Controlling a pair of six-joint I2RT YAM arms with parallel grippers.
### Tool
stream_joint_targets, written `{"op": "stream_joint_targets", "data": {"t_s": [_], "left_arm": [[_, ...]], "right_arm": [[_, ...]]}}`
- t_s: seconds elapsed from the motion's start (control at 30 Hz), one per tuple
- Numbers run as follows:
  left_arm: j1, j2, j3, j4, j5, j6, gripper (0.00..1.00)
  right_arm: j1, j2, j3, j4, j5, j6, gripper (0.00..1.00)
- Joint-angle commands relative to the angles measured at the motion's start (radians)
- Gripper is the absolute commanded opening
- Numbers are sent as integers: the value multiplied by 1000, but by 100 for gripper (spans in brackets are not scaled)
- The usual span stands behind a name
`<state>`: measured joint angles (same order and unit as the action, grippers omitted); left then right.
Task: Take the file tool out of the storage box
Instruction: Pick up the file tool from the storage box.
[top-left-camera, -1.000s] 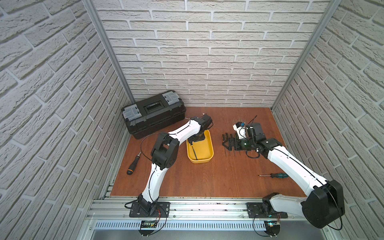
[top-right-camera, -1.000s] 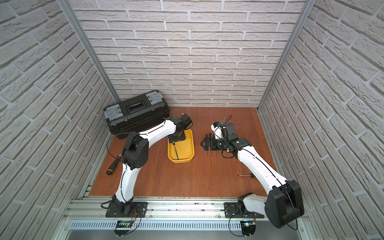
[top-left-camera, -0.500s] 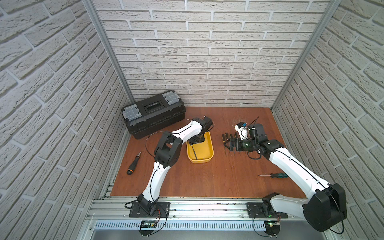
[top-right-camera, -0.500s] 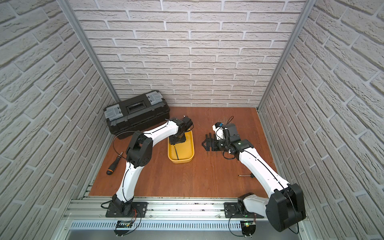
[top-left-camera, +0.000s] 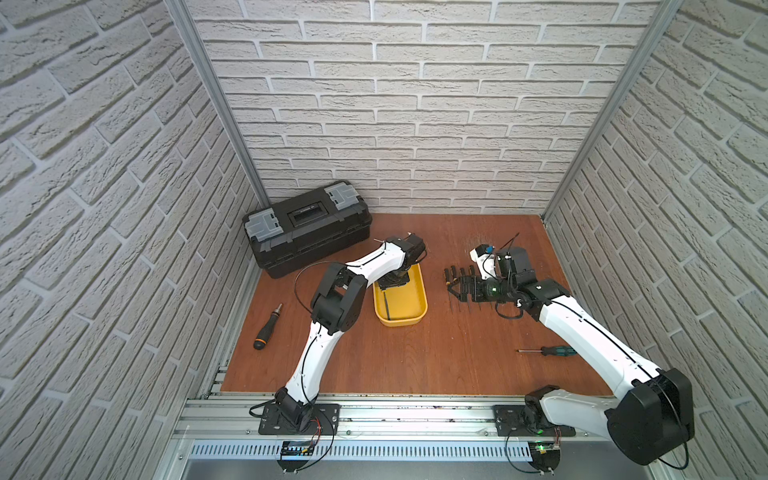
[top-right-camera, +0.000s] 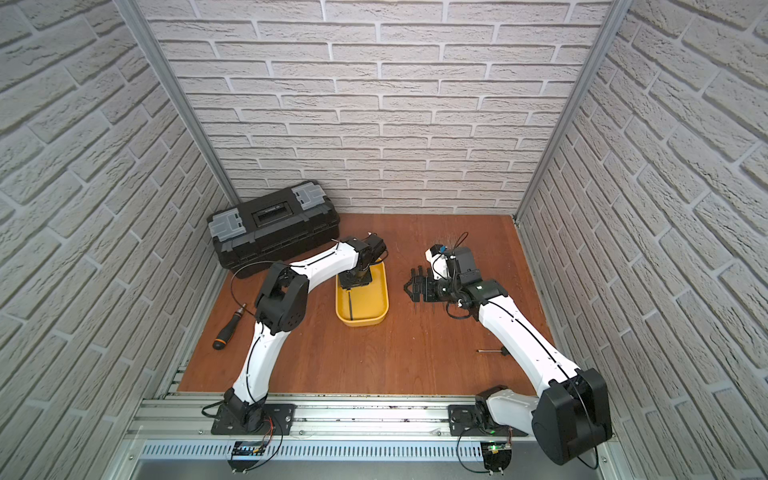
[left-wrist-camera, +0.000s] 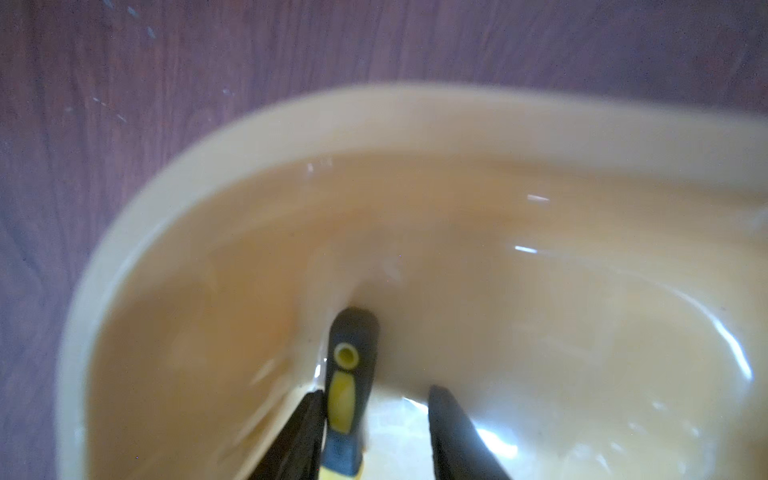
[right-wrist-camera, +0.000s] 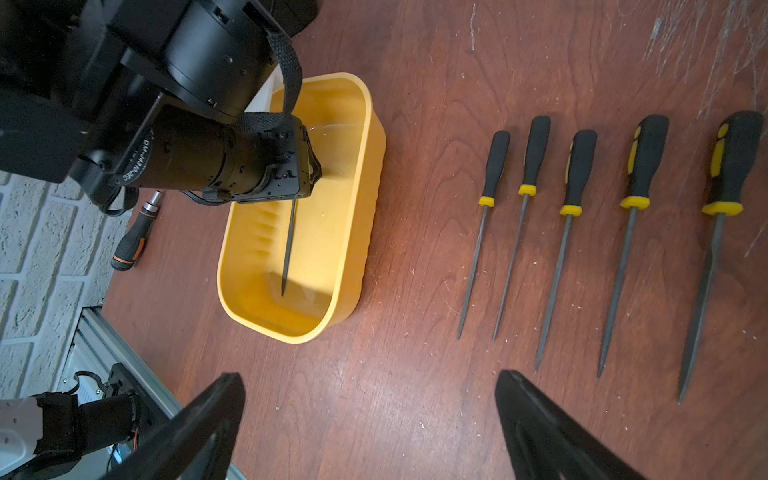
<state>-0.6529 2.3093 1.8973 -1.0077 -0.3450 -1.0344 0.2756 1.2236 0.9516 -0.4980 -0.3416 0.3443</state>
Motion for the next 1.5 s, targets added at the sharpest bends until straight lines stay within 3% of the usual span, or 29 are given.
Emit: {"op": "stream_joint_targets", "data": {"t_s": [0.0,0.73,1.07,1.47], "left_arm": [[10,42,11,14,-12,28,44],[34,32,1,135,44,120,14],[36,-221,-248,406,185,130,13],[50,-472,-366,529,281,138,13]], "right_arm": [[-6,-22,-7,15,-5,7,99],[-6,-3,17,-8,-1,7,98],[-4,5,-31,117,-246,82,94],[49,55,-36,232,-339,154,75]]}}
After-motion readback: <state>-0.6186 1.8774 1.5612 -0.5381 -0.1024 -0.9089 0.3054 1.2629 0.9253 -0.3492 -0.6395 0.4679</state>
